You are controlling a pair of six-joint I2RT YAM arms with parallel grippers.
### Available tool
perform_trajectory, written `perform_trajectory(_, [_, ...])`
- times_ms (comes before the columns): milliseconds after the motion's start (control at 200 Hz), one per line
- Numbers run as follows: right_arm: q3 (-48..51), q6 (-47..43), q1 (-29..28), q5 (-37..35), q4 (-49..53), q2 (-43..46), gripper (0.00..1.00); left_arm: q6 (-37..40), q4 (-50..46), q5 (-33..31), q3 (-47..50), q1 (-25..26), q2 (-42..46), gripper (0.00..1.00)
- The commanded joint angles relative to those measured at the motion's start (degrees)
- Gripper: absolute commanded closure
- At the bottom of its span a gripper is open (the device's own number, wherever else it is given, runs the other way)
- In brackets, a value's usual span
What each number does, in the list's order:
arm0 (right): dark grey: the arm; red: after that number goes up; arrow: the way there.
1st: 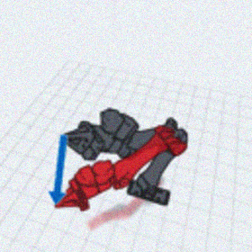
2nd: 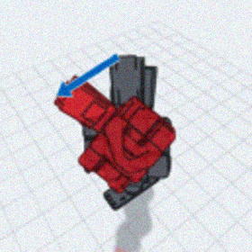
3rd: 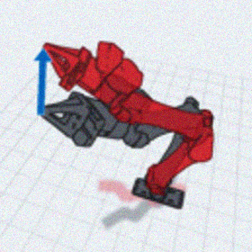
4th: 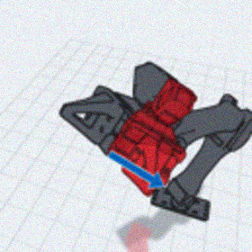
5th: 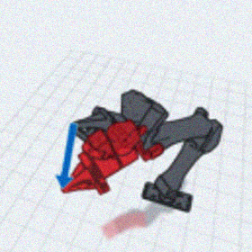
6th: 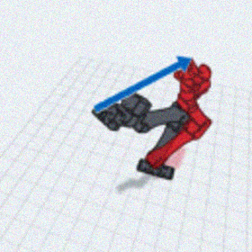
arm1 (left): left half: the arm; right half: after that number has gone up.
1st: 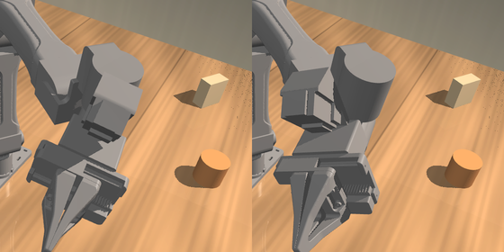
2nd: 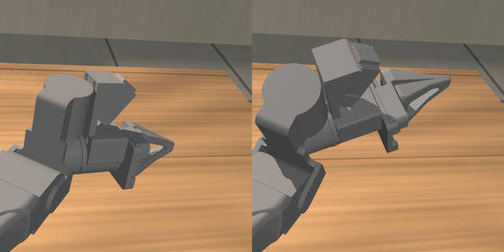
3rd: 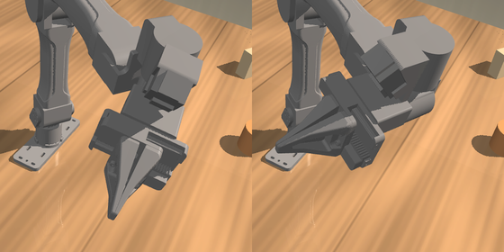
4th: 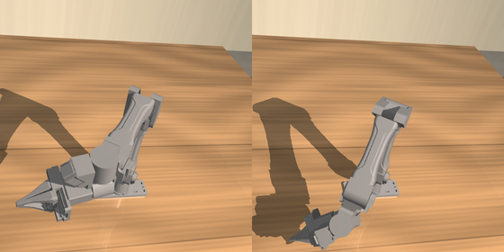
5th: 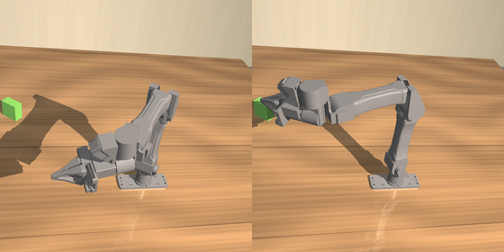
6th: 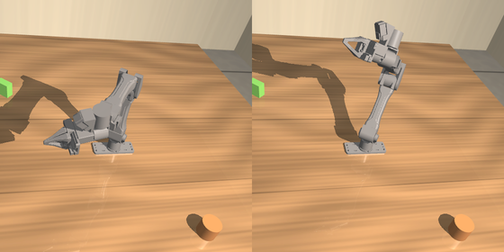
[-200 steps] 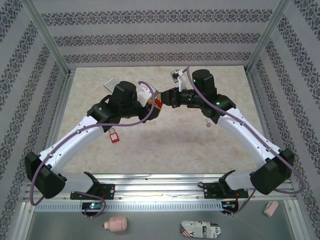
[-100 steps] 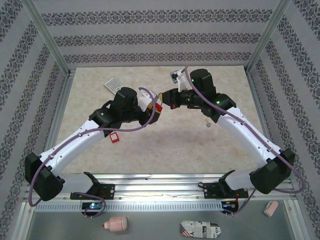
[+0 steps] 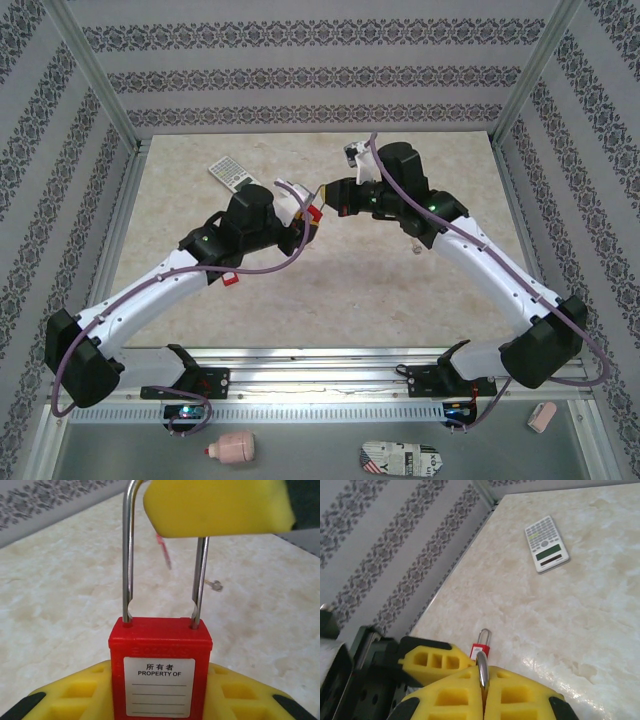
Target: Unlock with the key
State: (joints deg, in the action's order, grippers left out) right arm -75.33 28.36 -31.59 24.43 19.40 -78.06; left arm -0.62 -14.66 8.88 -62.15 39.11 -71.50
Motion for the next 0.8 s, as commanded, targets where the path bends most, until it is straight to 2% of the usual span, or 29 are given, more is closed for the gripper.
perform_trajectory(0, [0.56,6.62,0.77,-13.33,-2.89,0.03,1.0,-0.94,1.57,-13.48,1.43,1.55,1.39,1.0])
perform_trajectory(85, [-0.41,10.16,0.31,-15.36,-1.68,-2.19,1.0,0.53,2.94,-18.55,1.11,3.1,-0.08,1.0])
perform_trajectory(180, [0.61,14.38,0.31,-16.34,-3.55,-3.2,1.0,1.38,2.69,-21.33,0.07,3.36,-1.89,1.0])
perform_trajectory(215, [1.07,15.36,0.31,-16.2,-4.75,-3.25,0.91,1.56,2.34,-21.46,-0.23,3.34,-2.5,1.0])
perform_trajectory(270, [1.35,15.91,0.24,-15.86,-6.13,-3.41,0.66,2.39,1.55,-20.45,-0.77,3.33,-3.19,1.0])
perform_trajectory(300, [1.2,15.89,0.3,-15.97,-6.31,-3.41,0.58,2.74,1.24,-19.13,-0.92,3.34,-3.46,1.0])
perform_trajectory(375, [1.32,15.26,0.8,-15.22,-7.25,-3.2,0.52,3.26,0.94,-15.78,-0.62,3.34,-3.47,1.0])
perform_trajectory(430, [1.33,14.69,1.62,-14.83,-6.94,-2.83,0.43,3.6,0.29,-14.62,-0.37,3.25,-3.19,1.0])
perform_trajectory(615, [4.4,11.87,6.68,-12.87,-6.0,1.4,0.3,3.88,-4.26,-9.52,-1.17,1.56,-4.04,1.0])
perform_trajectory(794, [10.77,6.88,11.69,-13.07,-4.48,7.65,0.21,3.43,-6.74,-9.17,-0.33,1.4,-8.55,1.0])
